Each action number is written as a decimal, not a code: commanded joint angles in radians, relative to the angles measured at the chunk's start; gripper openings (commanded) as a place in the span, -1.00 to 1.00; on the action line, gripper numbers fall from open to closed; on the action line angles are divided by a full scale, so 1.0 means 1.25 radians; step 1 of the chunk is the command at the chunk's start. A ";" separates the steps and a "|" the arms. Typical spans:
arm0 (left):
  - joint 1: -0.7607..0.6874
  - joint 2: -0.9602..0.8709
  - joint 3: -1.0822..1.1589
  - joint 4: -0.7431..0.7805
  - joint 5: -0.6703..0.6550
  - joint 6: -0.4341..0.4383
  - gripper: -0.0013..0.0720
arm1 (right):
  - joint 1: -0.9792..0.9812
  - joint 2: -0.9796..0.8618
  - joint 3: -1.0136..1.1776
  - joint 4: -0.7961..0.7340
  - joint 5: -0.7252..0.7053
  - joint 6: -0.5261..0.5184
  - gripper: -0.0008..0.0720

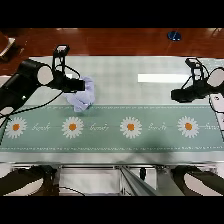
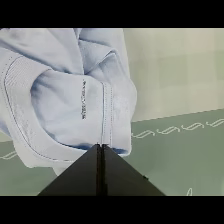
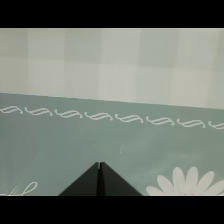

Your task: Fold the shirts.

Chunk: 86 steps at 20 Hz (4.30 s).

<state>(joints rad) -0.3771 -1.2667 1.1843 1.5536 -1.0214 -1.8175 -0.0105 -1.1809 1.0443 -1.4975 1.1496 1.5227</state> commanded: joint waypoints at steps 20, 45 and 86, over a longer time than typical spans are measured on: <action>0.004 -0.015 0.001 -0.001 0.216 -0.001 -0.89 | 0.000 -0.001 0.000 0.000 0.020 0.000 -0.93; 0.085 -0.191 0.098 -0.109 -0.015 0.171 -0.89 | 0.000 0.048 0.001 0.012 0.014 0.009 -0.93; 0.034 0.253 -0.262 -0.254 -0.056 0.208 0.42 | -0.051 0.269 -0.042 0.034 -0.024 -0.005 0.17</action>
<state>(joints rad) -0.4786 -0.9791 0.7643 1.1503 -0.8207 -1.5814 -0.0338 -0.8028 0.9844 -1.3407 1.1435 1.5249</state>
